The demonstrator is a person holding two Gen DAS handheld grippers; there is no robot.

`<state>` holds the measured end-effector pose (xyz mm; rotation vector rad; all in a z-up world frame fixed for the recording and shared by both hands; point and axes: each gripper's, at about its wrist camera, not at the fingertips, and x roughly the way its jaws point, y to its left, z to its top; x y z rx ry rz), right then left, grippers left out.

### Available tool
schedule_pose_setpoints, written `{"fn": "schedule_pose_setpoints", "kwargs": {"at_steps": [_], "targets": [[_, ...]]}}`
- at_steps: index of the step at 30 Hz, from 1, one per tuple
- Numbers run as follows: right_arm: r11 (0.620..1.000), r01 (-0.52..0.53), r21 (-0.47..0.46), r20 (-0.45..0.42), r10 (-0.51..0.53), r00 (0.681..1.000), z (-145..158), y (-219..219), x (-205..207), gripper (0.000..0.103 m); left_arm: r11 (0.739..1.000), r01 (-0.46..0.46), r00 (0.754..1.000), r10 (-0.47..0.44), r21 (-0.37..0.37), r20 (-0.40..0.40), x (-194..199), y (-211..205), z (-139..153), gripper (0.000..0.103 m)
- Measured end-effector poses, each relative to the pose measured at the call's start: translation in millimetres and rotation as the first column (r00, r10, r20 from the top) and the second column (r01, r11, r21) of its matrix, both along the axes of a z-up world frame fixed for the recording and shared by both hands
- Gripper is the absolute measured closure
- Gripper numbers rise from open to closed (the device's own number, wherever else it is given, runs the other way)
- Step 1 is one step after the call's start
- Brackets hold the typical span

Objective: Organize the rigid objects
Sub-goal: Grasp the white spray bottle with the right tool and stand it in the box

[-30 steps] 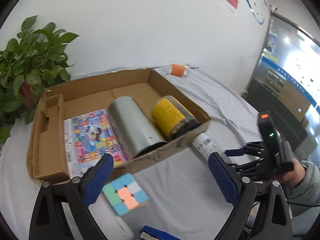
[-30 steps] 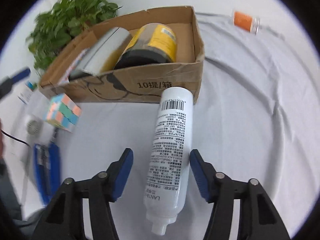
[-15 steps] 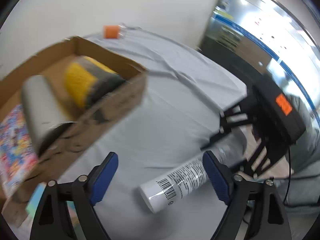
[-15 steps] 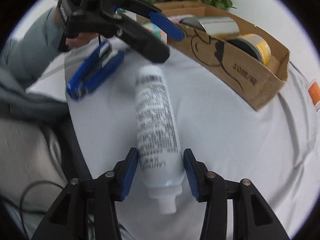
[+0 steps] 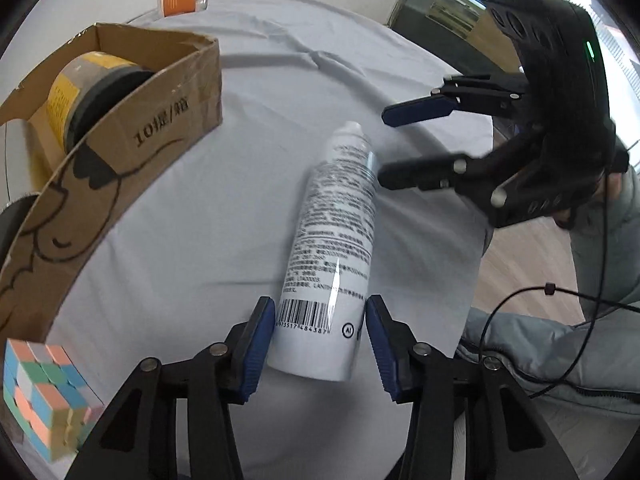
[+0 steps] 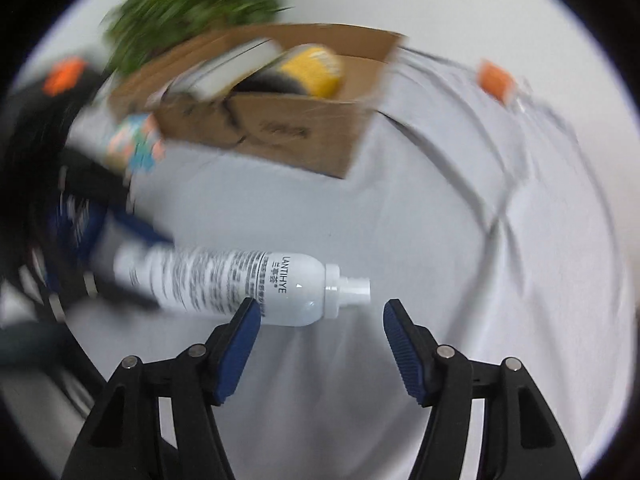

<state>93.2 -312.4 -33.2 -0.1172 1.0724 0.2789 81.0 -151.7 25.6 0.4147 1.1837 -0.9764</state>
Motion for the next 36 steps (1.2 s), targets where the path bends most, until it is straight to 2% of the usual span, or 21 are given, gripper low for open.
{"fn": "schedule_pose_setpoints", "kwargs": {"at_steps": [1, 3, 5, 6, 7, 8, 10, 11, 14, 17, 19, 23, 25, 28, 32, 33, 36], "targets": [[0.990, 0.075, 0.119, -0.051, -0.069, 0.996, -3, -7, 1, 0.040, 1.000, -0.007, 1.000, 0.007, 0.003, -0.012, -1, 0, -3, 0.059], [0.944, 0.189, 0.269, -0.126, -0.160, 0.979, -11, -16, -5, 0.040, 0.999, -0.049, 0.998, 0.050, 0.012, -0.048, -8, -1, -11, 0.059], [0.843, 0.318, 0.434, -0.239, -0.233, 0.943, -27, -21, -7, 0.039, 0.995, -0.103, 0.989, 0.103, 0.007, -0.103, -11, -1, -16, 0.060], [0.794, 0.368, 0.485, -0.297, -0.246, 0.923, -38, -18, -6, 0.039, 0.993, -0.116, 0.985, 0.116, 0.002, -0.127, -14, -2, -17, 0.061], [0.776, 0.395, 0.492, -0.319, -0.261, 0.911, -41, -8, -6, 0.039, 0.991, -0.134, 0.982, 0.132, -0.006, -0.138, -19, -2, -18, 0.060], [0.767, 0.409, 0.495, -0.297, -0.293, 0.909, -42, -3, -5, 0.038, 0.988, -0.152, 0.978, 0.149, -0.009, -0.143, -21, -3, -19, 0.060], [0.790, 0.422, 0.445, -0.263, -0.335, 0.905, -36, 8, -1, 0.041, 0.976, -0.215, 0.964, 0.206, -0.037, -0.171, -23, -1, -24, 0.060], [0.809, 0.429, 0.403, -0.240, -0.359, 0.902, -33, 13, 0, 0.051, 0.968, -0.245, 0.955, 0.232, -0.051, -0.184, -23, -2, -24, 0.060], [0.850, 0.402, 0.339, -0.174, -0.363, 0.915, -27, 25, 0, 0.053, 0.949, -0.305, 0.933, 0.280, -0.084, -0.226, -21, -1, -29, 0.060], [0.858, 0.363, 0.364, -0.131, -0.339, 0.932, -12, 24, 8, 0.056, 0.937, -0.333, 0.933, 0.310, -0.107, -0.183, -20, -3, -20, 0.061], [0.868, 0.318, 0.381, -0.078, -0.313, 0.947, 2, 22, 23, 0.058, 0.919, -0.362, 0.929, 0.341, -0.155, -0.146, -8, -6, -1, 0.061], [0.918, 0.172, 0.358, 0.109, -0.224, 0.969, 68, 26, 70, 0.059, 0.875, -0.403, 0.914, 0.402, -0.268, -0.063, 37, -11, 48, 0.061], [0.934, 0.123, 0.337, 0.164, -0.186, 0.969, 90, 24, 100, 0.059, 0.850, -0.428, 0.901, 0.429, -0.306, -0.067, 68, -14, 63, 0.061], [0.947, 0.071, 0.312, 0.155, -0.124, 0.980, 103, 22, 147, 0.059, 0.820, -0.471, 0.879, 0.466, -0.324, -0.100, 109, -16, 68, 0.061], [0.959, 0.011, 0.285, 0.099, -0.040, 0.994, 89, 28, 202, 0.059, 0.786, -0.535, 0.845, 0.496, -0.309, -0.201, 151, -14, 50, 0.061], [0.958, 0.011, 0.287, 0.084, -0.037, 0.996, 84, 26, 209, 0.059, 0.782, -0.545, 0.838, 0.498, -0.302, -0.221, 158, -13, 45, 0.061], [0.961, 0.011, 0.276, 0.074, -0.032, 0.997, 72, 26, 218, 0.059, 0.783, -0.541, 0.839, 0.473, -0.307, -0.271, 171, -6, 39, 0.059]]}}
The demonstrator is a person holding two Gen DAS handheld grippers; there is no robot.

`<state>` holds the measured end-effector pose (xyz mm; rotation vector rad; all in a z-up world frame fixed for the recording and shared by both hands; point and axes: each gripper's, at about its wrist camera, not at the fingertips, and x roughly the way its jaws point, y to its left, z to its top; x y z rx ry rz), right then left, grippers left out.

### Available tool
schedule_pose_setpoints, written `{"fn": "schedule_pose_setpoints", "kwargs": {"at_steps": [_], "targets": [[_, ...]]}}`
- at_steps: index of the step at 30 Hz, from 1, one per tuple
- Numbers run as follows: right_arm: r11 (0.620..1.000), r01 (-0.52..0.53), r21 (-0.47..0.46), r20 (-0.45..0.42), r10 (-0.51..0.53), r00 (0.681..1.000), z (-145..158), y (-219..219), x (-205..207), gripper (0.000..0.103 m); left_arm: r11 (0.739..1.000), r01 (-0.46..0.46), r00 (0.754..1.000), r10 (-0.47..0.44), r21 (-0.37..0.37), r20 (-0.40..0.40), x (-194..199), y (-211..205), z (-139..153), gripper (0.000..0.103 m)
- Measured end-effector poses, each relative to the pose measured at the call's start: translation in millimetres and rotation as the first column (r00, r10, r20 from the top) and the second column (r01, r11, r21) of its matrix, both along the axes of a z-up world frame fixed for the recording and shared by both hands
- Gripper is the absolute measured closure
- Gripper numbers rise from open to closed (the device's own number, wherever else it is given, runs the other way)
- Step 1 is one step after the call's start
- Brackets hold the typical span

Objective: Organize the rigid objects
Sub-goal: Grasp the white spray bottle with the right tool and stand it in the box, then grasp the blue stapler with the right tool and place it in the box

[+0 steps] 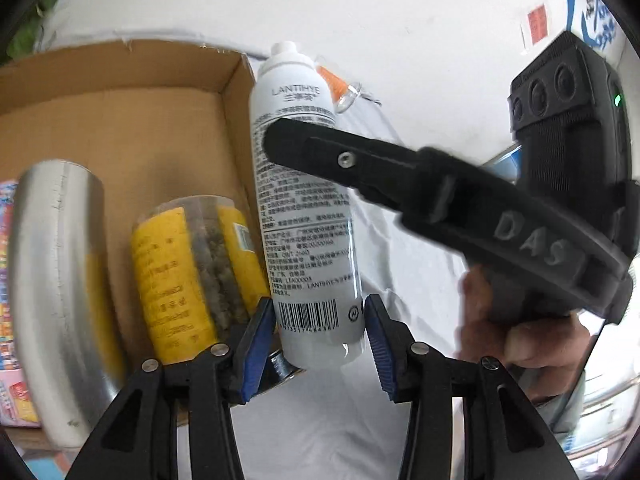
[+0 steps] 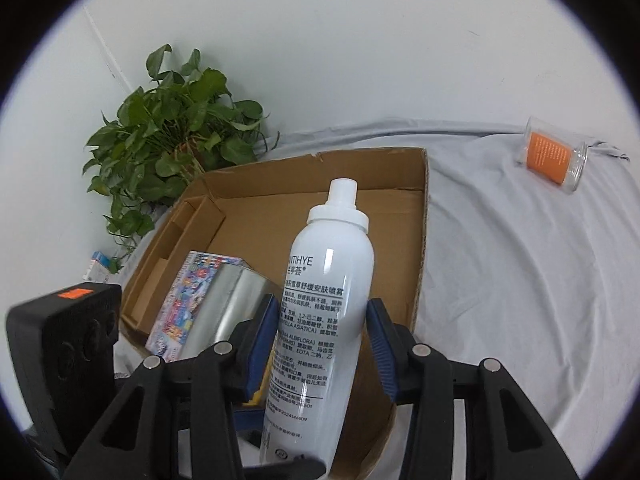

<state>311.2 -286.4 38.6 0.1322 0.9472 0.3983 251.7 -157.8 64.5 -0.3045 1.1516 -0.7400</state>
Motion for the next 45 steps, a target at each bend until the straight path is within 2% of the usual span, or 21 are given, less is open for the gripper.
{"fn": "schedule_pose_setpoints", "kwargs": {"at_steps": [3, 6, 13, 16, 17, 20, 21, 22, 26, 29, 30, 31, 32, 33, 34, 35, 37, 38, 39, 42, 45], "targets": [[1.000, 0.006, 0.009, -0.010, -0.006, 1.000, -8, -2, 0, 0.059, 0.999, 0.035, 0.999, -0.035, 0.034, -0.007, 2, 1, -4, 0.061], [0.996, 0.044, -0.075, -0.042, -0.047, 0.998, -24, 0, -3, 0.060, 0.997, 0.061, 0.998, -0.061, 0.044, 0.012, -4, 3, -4, 0.061], [0.992, 0.111, -0.062, -0.159, -0.119, 0.980, -49, 6, -6, 0.066, 0.998, 0.012, 0.989, -0.022, 0.066, 0.148, -40, 42, 19, 0.061], [0.985, 0.125, -0.116, -0.160, -0.143, 0.977, -48, 7, -8, 0.063, 0.993, -0.067, 0.961, 0.037, 0.101, 0.272, -65, 80, 41, 0.052], [0.985, 0.131, -0.112, -0.153, -0.147, 0.977, -43, 6, -14, 0.056, 0.987, -0.108, 0.945, 0.065, 0.119, 0.319, -70, 102, 53, 0.041], [0.976, 0.159, -0.149, -0.027, -0.165, 0.986, -18, 9, -49, 0.023, 0.958, -0.254, 0.877, 0.170, 0.133, 0.450, -88, 153, 80, 0.006], [0.975, 0.160, -0.151, 0.019, -0.159, 0.987, -9, 13, -65, 0.021, 0.942, -0.305, 0.848, 0.202, 0.141, 0.490, -100, 169, 87, 0.000], [0.976, 0.157, -0.153, 0.049, -0.151, 0.987, -5, 16, -78, 0.021, 0.925, -0.346, 0.823, 0.219, 0.158, 0.524, -111, 184, 91, 0.000], [0.968, 0.111, -0.225, 0.170, -0.073, 0.983, 4, 49, -146, 0.021, 0.863, -0.436, 0.798, 0.238, 0.257, 0.554, -150, 226, 89, 0.000], [0.970, 0.127, -0.206, 0.207, -0.083, 0.975, 3, 62, -182, 0.021, 0.869, -0.436, 0.806, 0.259, 0.236, 0.532, -178, 248, 74, 0.002], [0.972, 0.140, -0.187, 0.207, -0.100, 0.973, 2, 63, -190, 0.024, 0.876, -0.433, 0.798, 0.263, 0.212, 0.543, -184, 250, 67, 0.017], [0.974, 0.150, -0.172, 0.212, -0.112, 0.971, 1, 65, -198, 0.035, 0.883, -0.429, 0.794, 0.267, 0.191, 0.546, -185, 254, 61, 0.037], [0.971, 0.162, -0.177, 0.223, -0.121, 0.967, 0, 68, -206, 0.074, 0.894, -0.408, 0.813, 0.265, 0.183, 0.518, -188, 256, 56, 0.087], [0.966, 0.171, -0.194, 0.224, -0.127, 0.966, -1, 72, -212, 0.088, 0.900, -0.396, 0.832, 0.267, 0.183, 0.486, -188, 258, 51, 0.102], [0.968, 0.167, -0.190, 0.223, -0.123, 0.967, -3, 77, -219, 0.088, 0.897, -0.405, 0.830, 0.278, 0.178, 0.484, -187, 258, 41, 0.101], [0.976, 0.147, -0.162, 0.220, -0.110, 0.969, -5, 80, -228, 0.085, 0.891, -0.422, 0.815, 0.291, 0.170, 0.501, -196, 259, 38, 0.099], [0.986, 0.104, -0.128, 0.192, -0.078, 0.978, -12, 88, -241, 0.036, 0.879, -0.441, 0.808, 0.301, 0.182, 0.506, -207, 259, 30, 0.055], [0.991, 0.073, -0.112, 0.177, -0.052, 0.983, -19, 93, -252, 0.006, 0.871, -0.453, 0.815, 0.320, 0.189, 0.483, -212, 260, 25, 0.000], [0.994, 0.047, -0.100, 0.174, -0.029, 0.984, -26, 98, -263, 0.006, 0.878, -0.457, 0.811, 0.348, 0.140, 0.470, -218, 263, 20, 0.005], [0.993, -0.092, -0.069, 0.076, 0.097, 0.992, -57, 122, -283, 0.006, 0.924, -0.370, 0.888, 0.322, 0.096, 0.327, -216, 260, -13, 0.002], [0.986, -0.154, 0.055, -0.038, 0.157, 0.987, -86, 138, -290, 0.009, 0.940, -0.332, 0.932, 0.316, 0.072, 0.177, -212, 254, -55, 0.004]]}}
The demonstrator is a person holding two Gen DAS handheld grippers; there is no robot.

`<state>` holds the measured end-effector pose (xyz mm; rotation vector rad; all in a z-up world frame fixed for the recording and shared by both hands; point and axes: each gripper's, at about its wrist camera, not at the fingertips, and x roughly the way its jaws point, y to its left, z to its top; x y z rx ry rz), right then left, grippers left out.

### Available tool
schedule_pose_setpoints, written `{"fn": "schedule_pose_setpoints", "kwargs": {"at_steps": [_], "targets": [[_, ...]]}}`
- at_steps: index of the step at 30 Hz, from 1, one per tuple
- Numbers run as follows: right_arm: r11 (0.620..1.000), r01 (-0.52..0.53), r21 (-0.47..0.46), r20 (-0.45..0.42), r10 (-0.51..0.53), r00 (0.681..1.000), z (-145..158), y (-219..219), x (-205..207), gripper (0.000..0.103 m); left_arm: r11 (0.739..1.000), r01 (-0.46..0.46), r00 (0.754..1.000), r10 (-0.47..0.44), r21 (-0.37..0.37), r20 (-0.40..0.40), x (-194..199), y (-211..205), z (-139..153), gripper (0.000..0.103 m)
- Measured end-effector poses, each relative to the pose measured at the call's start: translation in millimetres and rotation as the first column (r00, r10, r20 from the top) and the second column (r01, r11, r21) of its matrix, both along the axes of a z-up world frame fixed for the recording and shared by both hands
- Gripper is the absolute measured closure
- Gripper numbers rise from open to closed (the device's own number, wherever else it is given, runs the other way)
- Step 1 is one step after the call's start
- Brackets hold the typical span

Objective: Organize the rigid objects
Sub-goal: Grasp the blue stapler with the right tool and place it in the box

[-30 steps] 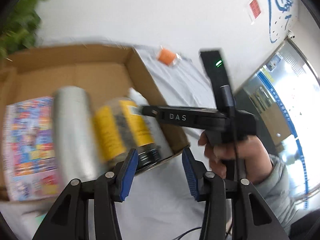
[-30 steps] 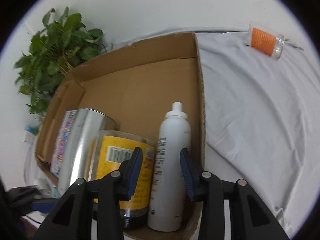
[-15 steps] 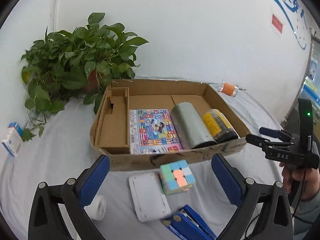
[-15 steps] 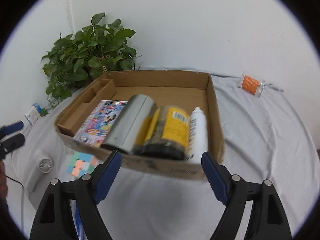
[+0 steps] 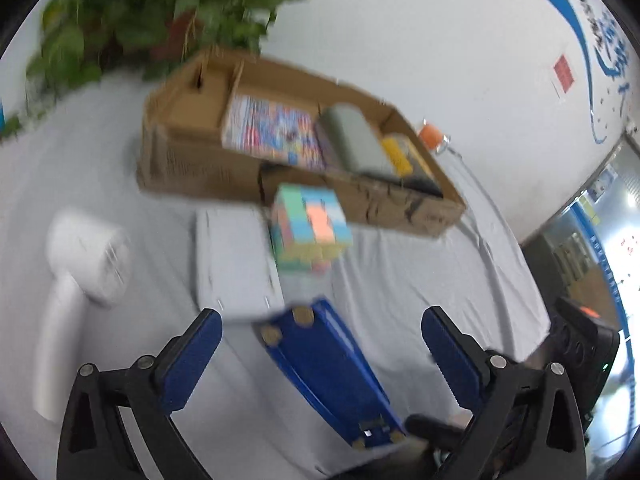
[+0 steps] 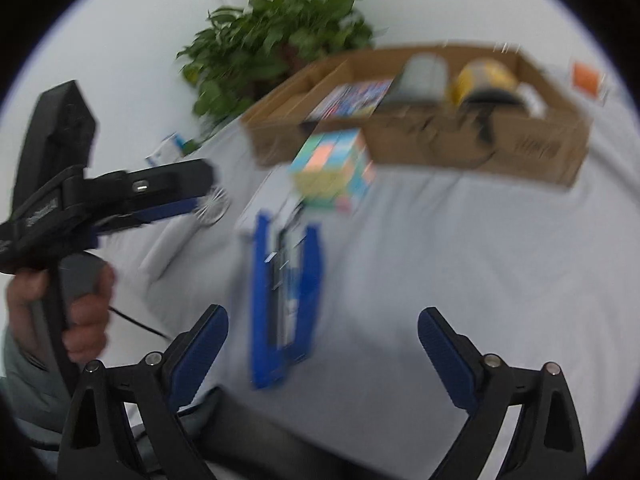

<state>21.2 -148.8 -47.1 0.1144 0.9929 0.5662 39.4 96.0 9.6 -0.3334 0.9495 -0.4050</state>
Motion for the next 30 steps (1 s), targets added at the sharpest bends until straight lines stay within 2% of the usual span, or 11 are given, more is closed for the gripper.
{"fn": "schedule_pose_setpoints", "kwargs": {"at_steps": [4, 6, 9, 13, 15, 19, 22, 24, 27, 28, 30], "targets": [[1.000, -0.006, 0.008, -0.021, 0.006, 1.000, -19, 18, 3, 0.026, 0.992, 0.057, 0.989, -0.072, -0.108, -0.133, 3, -14, -45, 0.016], [0.999, 0.022, -0.028, -0.025, -0.023, 0.999, -27, 22, 8, 0.044, 0.985, 0.096, 0.976, -0.121, -0.141, -0.181, 6, -27, -64, 0.034], [0.998, -0.005, -0.062, 0.006, 0.006, 1.000, -29, 31, 8, 0.068, 0.988, 0.119, 0.980, -0.132, -0.098, -0.146, 7, -47, -69, 0.035], [0.993, 0.055, -0.105, 0.025, -0.053, 0.998, -27, 22, 14, 0.071, 0.984, 0.150, 0.979, -0.162, -0.100, -0.127, 15, -74, -71, 0.048], [0.987, 0.114, -0.110, 0.033, -0.111, 0.993, -26, 3, 20, 0.071, 0.957, 0.253, 0.958, -0.268, -0.145, -0.098, 22, -102, -65, 0.065], [0.943, 0.233, -0.239, 0.122, -0.209, 0.970, -16, -41, 28, 0.071, 0.927, 0.355, 0.931, -0.362, -0.120, -0.044, 30, -149, -55, 0.067], [0.802, 0.351, -0.483, 0.294, -0.229, 0.928, -11, -63, 29, 0.071, 0.923, 0.357, 0.931, -0.364, -0.144, -0.021, 37, -154, -53, 0.061], [0.683, 0.394, -0.615, 0.388, -0.173, 0.905, -13, -63, 26, 0.071, 0.942, 0.307, 0.950, -0.313, -0.137, -0.024, 42, -143, -56, 0.043], [0.594, 0.380, -0.709, 0.436, -0.055, 0.898, -24, -38, 19, 0.068, 0.956, 0.244, 0.966, -0.254, -0.163, -0.045, 50, -123, -65, 0.034], [0.602, 0.355, -0.715, 0.443, -0.003, 0.896, -26, -22, 14, 0.063, 0.958, 0.229, 0.969, -0.241, -0.172, -0.053, 57, -117, -61, 0.034], [0.704, 0.246, -0.666, 0.440, 0.104, 0.892, -20, 1, -3, 0.050, 0.964, 0.195, 0.975, -0.210, -0.182, -0.068, 59, -106, -67, 0.034]]}}
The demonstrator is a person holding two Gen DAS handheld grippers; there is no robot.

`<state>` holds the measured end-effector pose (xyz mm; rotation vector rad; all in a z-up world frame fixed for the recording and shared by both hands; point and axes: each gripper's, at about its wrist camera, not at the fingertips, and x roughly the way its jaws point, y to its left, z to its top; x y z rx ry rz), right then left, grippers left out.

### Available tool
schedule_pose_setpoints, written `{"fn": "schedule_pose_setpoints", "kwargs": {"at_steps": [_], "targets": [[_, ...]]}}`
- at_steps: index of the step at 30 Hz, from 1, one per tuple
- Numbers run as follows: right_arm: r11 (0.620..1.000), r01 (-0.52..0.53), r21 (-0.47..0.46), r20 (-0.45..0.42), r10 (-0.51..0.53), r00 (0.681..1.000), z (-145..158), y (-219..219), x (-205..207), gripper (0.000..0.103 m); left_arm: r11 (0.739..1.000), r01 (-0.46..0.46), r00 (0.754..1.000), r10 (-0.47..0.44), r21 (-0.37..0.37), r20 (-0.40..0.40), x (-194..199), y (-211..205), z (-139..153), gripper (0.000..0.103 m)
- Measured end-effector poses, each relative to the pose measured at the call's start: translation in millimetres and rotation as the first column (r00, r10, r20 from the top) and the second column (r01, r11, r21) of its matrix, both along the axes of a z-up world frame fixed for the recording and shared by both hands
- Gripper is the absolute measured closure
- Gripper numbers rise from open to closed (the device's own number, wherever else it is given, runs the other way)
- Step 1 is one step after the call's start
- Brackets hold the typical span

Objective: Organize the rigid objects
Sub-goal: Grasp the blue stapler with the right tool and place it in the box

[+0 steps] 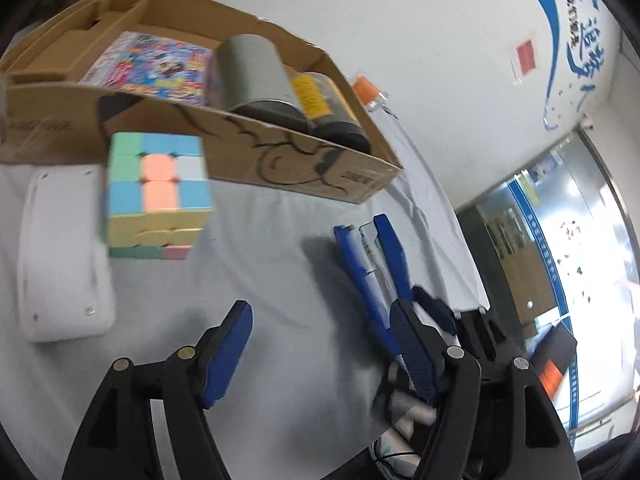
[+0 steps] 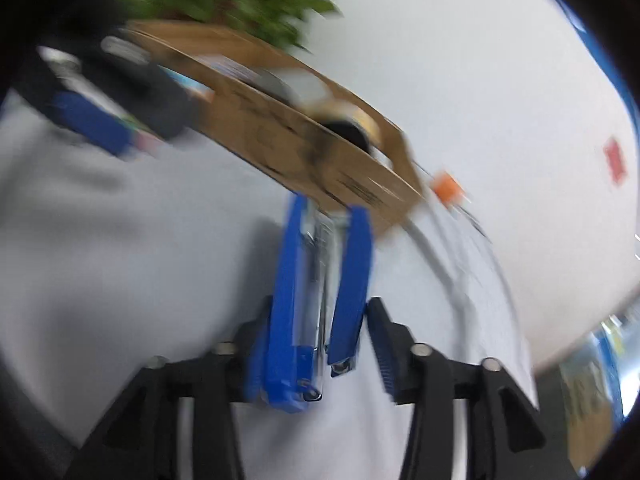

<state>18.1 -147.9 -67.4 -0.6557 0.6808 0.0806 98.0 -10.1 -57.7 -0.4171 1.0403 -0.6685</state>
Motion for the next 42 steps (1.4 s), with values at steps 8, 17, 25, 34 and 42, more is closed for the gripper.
{"fn": "schedule_pose_setpoints", "kwargs": {"at_steps": [8, 17, 25, 34, 42], "targets": [[0.908, 0.124, 0.400, -0.180, -0.055, 0.982, 19, -24, 28, 0.046, 0.999, -0.034, 0.998, 0.034, 0.008, -0.050, 8, 17, -18, 0.034], [0.847, 0.185, 0.498, -0.276, -0.047, 0.960, 10, -26, 25, 0.078, 0.997, 0.048, 0.992, -0.054, -0.053, -0.113, 12, 3, -28, 0.034], [0.569, 0.301, 0.765, -0.449, 0.137, 0.883, 1, -36, 20, 0.077, 0.992, 0.030, 0.985, -0.051, -0.126, -0.164, 7, 14, -41, 0.054], [0.545, 0.211, 0.812, -0.375, 0.208, 0.904, 35, 5, 27, 0.078, 0.997, -0.006, 1.000, 0.006, -0.072, -0.007, 11, 40, 13, 0.063], [0.492, 0.062, 0.868, -0.188, 0.210, 0.959, 110, 50, 108, 0.078, 1.000, 0.012, 0.984, -0.011, -0.004, 0.177, 96, 72, 111, 0.063]]}}
